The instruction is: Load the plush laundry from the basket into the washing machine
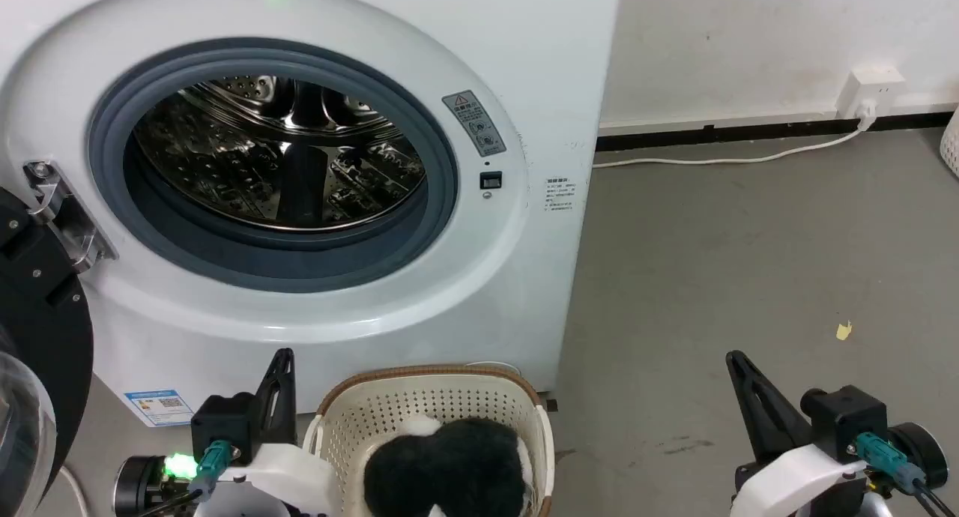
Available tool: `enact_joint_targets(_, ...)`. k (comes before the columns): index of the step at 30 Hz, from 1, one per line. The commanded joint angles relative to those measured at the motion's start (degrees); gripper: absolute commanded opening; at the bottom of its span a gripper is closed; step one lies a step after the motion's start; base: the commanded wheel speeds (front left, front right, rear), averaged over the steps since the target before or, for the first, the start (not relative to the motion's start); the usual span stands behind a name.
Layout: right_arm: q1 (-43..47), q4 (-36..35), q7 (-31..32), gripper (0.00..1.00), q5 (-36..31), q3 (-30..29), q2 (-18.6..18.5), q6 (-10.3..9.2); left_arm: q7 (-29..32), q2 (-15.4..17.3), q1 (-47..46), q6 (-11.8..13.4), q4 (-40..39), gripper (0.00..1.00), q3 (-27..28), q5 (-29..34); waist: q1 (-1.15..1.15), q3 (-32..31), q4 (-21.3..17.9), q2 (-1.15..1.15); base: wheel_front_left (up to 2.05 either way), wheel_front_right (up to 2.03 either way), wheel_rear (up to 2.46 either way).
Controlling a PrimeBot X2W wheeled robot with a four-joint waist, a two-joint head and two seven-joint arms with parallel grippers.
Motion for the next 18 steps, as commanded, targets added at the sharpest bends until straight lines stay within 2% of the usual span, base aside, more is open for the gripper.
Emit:
enact_joint_targets(1, -0.66, -0.24, 0.03, 0.00, -0.43, -0.07, 0.14, -0.05, 0.02, 0.01, -0.26, -0.25, -0.24, 0.00, 0.03, 0.10, 0.00, 0.00, 0.00, 0.00, 0.00, 0.00, 0.00)
enact_joint_targets(18, -0.66, -0.24, 0.03, 0.00, -0.43, -0.07, 0.14, -0.05, 0.02, 0.01, -0.26, -0.25, -0.24, 0.00, 0.03, 0.10, 0.00, 0.00, 0.00, 0.00, 0.00, 0.00, 0.00)
